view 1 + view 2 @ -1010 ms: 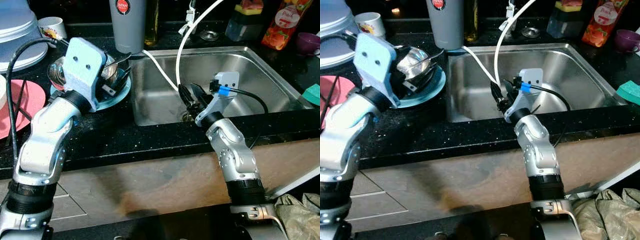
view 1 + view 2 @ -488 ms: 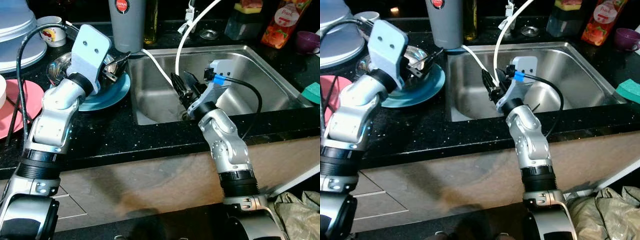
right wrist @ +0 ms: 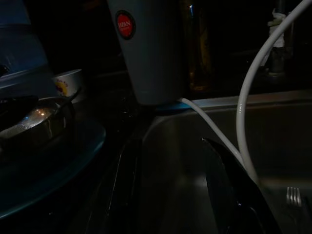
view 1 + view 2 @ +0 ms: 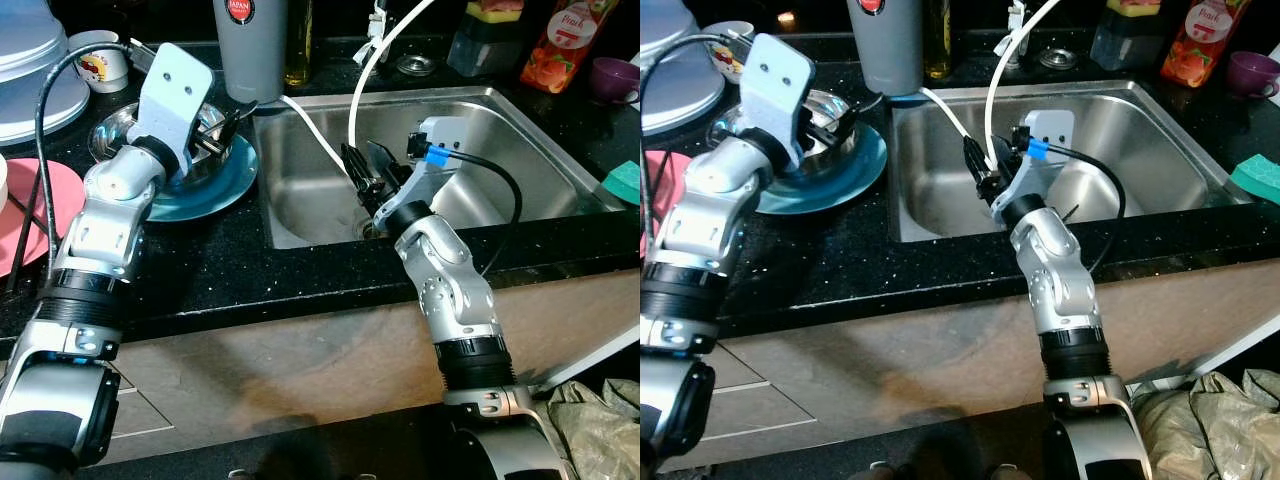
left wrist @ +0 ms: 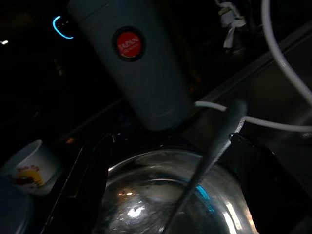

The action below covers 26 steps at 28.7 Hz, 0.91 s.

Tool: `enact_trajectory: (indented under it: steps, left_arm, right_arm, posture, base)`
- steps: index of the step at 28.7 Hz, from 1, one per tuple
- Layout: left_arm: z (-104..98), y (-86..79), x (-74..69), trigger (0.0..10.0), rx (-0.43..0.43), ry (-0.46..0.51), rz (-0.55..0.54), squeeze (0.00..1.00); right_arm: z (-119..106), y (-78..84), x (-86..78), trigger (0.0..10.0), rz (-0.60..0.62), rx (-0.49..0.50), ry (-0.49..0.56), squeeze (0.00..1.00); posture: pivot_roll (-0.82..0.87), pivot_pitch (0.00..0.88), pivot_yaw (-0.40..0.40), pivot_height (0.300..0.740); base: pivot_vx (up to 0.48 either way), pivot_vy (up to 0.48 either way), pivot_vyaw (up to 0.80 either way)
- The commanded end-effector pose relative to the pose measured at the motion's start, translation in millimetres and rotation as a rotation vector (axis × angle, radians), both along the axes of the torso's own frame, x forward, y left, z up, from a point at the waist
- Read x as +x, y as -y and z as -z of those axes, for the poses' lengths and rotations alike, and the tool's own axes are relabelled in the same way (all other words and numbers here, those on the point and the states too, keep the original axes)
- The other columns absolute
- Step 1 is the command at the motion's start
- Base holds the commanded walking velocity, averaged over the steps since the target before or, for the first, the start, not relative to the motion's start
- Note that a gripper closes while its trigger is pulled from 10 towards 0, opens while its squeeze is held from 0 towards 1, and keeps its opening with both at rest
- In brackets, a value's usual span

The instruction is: Kitchen organization

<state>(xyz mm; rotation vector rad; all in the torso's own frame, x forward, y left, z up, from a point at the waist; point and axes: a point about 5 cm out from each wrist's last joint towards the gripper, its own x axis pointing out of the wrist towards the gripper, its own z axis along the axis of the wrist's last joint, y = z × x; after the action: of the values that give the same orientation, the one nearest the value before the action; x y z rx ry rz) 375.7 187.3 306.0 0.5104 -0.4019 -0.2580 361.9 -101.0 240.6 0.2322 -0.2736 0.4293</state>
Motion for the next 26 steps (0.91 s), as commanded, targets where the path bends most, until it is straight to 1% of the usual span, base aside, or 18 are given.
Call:
enact_trajectory:
  steps: [1, 5, 6, 7, 8, 9, 10, 11, 12, 14, 17, 19, 23, 24, 25, 26]
  left_arm:
    - [-2, -3.5, 0.4, 10.0, 0.028, 0.009, -0.003, 0.00]
    - [-3, -4.7, 3.6, 10.0, 0.032, 0.002, 0.010, 0.00]
    - [-6, -3.2, 4.9, 10.0, -0.007, -0.001, 0.035, 0.00]
    - [-6, -3.2, 4.9, 10.0, -0.007, -0.001, 0.035, 0.00]
    - [-9, -2.1, 6.0, 10.0, -0.037, -0.002, 0.055, 0.00]
    - [-19, 0.8, 6.9, 10.0, -0.153, -0.006, 0.114, 0.00]
    - [-23, 1.3, 7.3, 10.0, -0.183, -0.002, 0.127, 0.00]
    - [-23, 1.3, 7.3, 10.0, -0.183, -0.002, 0.127, 0.00]
    - [-29, 1.4, 7.5, 10.0, -0.204, 0.012, 0.139, 0.00]
    - [-31, 0.2, 7.8, 10.0, -0.204, 0.018, 0.137, 0.00]
    - [-30, -1.3, 7.9, 10.0, -0.179, 0.020, 0.132, 0.00]
    - [-29, -2.1, 8.6, 10.0, -0.142, 0.013, 0.130, 0.00]
    - [-28, -2.5, 9.3, 10.0, -0.116, 0.006, 0.127, 0.00]
    - [-27, -5.0, 10.5, 10.0, -0.089, 0.006, 0.107, 0.00]
    - [-27, -9.6, 11.5, 10.0, -0.086, 0.010, 0.083, 0.00]
    - [-27, -9.6, 11.5, 10.0, -0.086, 0.010, 0.083, 0.00]
  right_arm:
    - [-1, -1.0, 1.4, 10.0, -0.003, 0.009, 0.004, 0.00]
    - [-3, -4.0, 1.9, 10.0, -0.012, 0.007, 0.007, 0.00]
    - [-4, -5.0, 1.9, 10.0, -0.016, 0.008, 0.010, 0.00]
    - [-4, -5.0, 1.9, 10.0, -0.016, 0.008, 0.010, 0.00]
    - [-5, -5.6, 2.0, 10.0, -0.018, 0.009, 0.012, 0.00]
    - [-6, -5.9, 2.1, 10.0, -0.019, 0.007, 0.016, 0.00]
    - [-6, -5.5, 2.2, 10.0, -0.019, 0.006, 0.017, 0.00]
    - [-6, -5.5, 2.2, 10.0, -0.019, 0.006, 0.017, 0.00]
    - [-6, -4.4, 2.5, 10.0, -0.018, 0.005, 0.014, 0.00]
    - [-5, -4.3, 2.6, 10.0, -0.018, 0.001, 0.011, 0.00]
    - [-3, -5.8, 2.4, 10.0, -0.022, -0.004, 0.008, 0.00]
    - [-4, -7.7, 2.5, 10.0, -0.024, -0.001, 0.010, 0.00]
    - [-6, -7.9, 3.2, 10.0, -0.021, 0.002, 0.013, 0.00]
    - [-7, -7.2, 3.4, 10.0, -0.021, 0.005, 0.016, 0.00]
    - [-7, -7.1, 3.3, 10.0, -0.021, 0.007, 0.016, 0.00]
    - [-7, -7.1, 3.3, 10.0, -0.021, 0.007, 0.016, 0.00]
  posture:
    - [0.05, 0.126, -0.024, 0.740]
    - [0.04, 0.128, -0.026, 0.740]
    - [0.04, 0.126, -0.027, 0.740]
    - [0.04, 0.126, -0.027, 0.740]
    - [0.04, 0.126, -0.027, 0.740]
    - [0.03, 0.131, -0.028, 0.740]
    - [0.03, 0.131, -0.030, 0.740]
    - [0.03, 0.131, -0.030, 0.740]
    - [0.03, 0.133, -0.035, 0.740]
    - [0.03, 0.132, -0.036, 0.740]
    - [0.01, 0.127, -0.034, 0.740]
    - [0.03, 0.132, -0.026, 0.740]
    - [0.04, 0.132, -0.026, 0.740]
    - [0.04, 0.134, -0.029, 0.740]
    - [0.04, 0.137, -0.031, 0.740]
    - [0.04, 0.137, -0.031, 0.740]
  base:
    - [0.000, 0.000, 0.00]
    - [0.000, 0.000, 0.00]
    - [0.000, 0.000, 0.00]
    - [0.000, 0.000, 0.00]
    - [0.000, 0.000, 0.00]
    - [0.000, 0.000, 0.00]
    - [0.000, 0.000, 0.00]
    - [0.000, 0.000, 0.00]
    - [0.000, 0.000, 0.00]
    - [0.000, 0.000, 0.00]
    - [0.000, 0.000, 0.00]
    - [0.000, 0.000, 0.00]
    - [0.000, 0.000, 0.00]
    - [0.000, 0.000, 0.00]
    - [0.000, 0.000, 0.00]
    - [0.000, 0.000, 0.00]
